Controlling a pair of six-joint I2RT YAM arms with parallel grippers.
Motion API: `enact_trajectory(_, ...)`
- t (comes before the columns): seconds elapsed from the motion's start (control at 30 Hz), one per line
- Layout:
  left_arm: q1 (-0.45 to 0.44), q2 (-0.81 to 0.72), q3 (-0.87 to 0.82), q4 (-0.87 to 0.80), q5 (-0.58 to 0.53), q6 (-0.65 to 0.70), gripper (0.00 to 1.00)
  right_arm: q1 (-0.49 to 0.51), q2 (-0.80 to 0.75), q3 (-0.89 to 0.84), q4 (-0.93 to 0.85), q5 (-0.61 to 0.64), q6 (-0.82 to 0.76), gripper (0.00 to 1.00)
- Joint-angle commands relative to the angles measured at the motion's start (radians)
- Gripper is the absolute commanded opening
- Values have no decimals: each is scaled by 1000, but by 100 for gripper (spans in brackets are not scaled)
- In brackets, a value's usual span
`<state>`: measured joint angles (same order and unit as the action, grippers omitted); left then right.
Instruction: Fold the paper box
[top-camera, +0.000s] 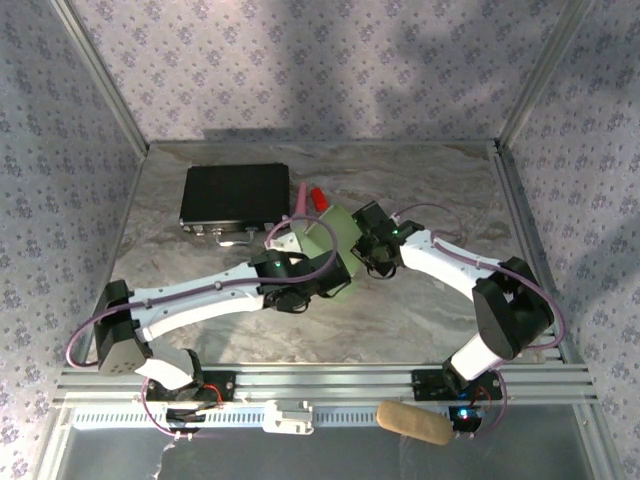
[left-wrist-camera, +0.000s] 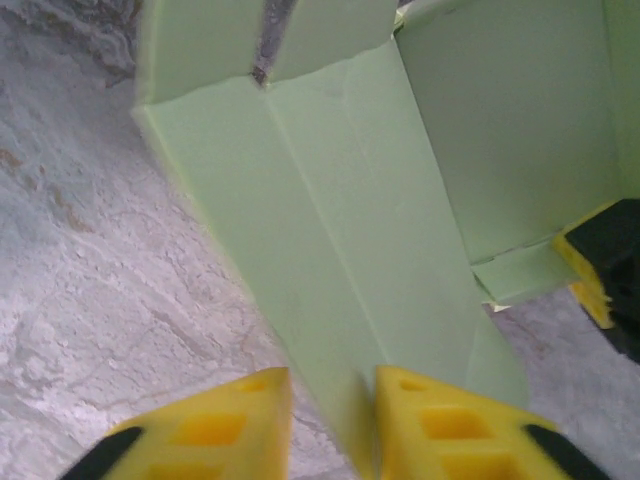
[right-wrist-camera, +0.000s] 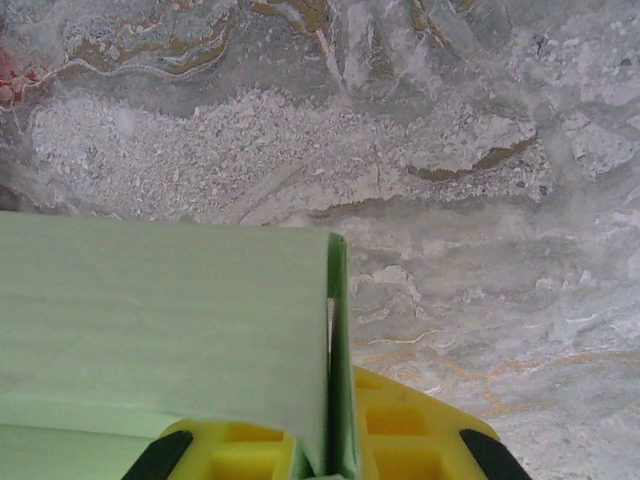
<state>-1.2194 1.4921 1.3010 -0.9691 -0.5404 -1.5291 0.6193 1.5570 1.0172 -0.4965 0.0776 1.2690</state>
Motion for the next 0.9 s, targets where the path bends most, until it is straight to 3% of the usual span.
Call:
enact_trajectory(0.0, -6, 17, 53, -51, -32, -36, 16, -8, -33, -19, -5, 4, 30, 0)
enact_trajectory(0.17, -5, 34, 67, -91, -59, -27, 0, 2, -52, -23, -25, 23, 27, 0)
enact_trajectory(0.2, -5, 39, 78, -113, -67, -21, 0, 10, -60, -19, -34, 34, 21, 6)
enact_trajectory(0.3, -4, 42, 113, -161, -110, 101, 0, 38, -112, -8, -73, 83, -5, 41)
enact_trajectory(0.33, -2, 44, 128, -191, -125, 130, 0, 49, -129, -5, -83, 96, -19, 47)
enact_trajectory(0.47, 33, 24, 167, -207, -106, 440, 0, 80, -256, 19, -133, 114, -124, 59)
enact_trajectory(0.6, 101, -13, 190, -144, 67, 882, 0, 74, -398, 24, -109, 78, -313, 62)
enact_trajectory(0.7, 141, -9, 268, -196, 130, 1135, 0, 28, -450, 28, -63, 14, -484, 60)
enact_trajectory(0.87, 190, 82, 435, -338, 125, 1473, 0, -73, -509, -13, 22, -193, -749, 53)
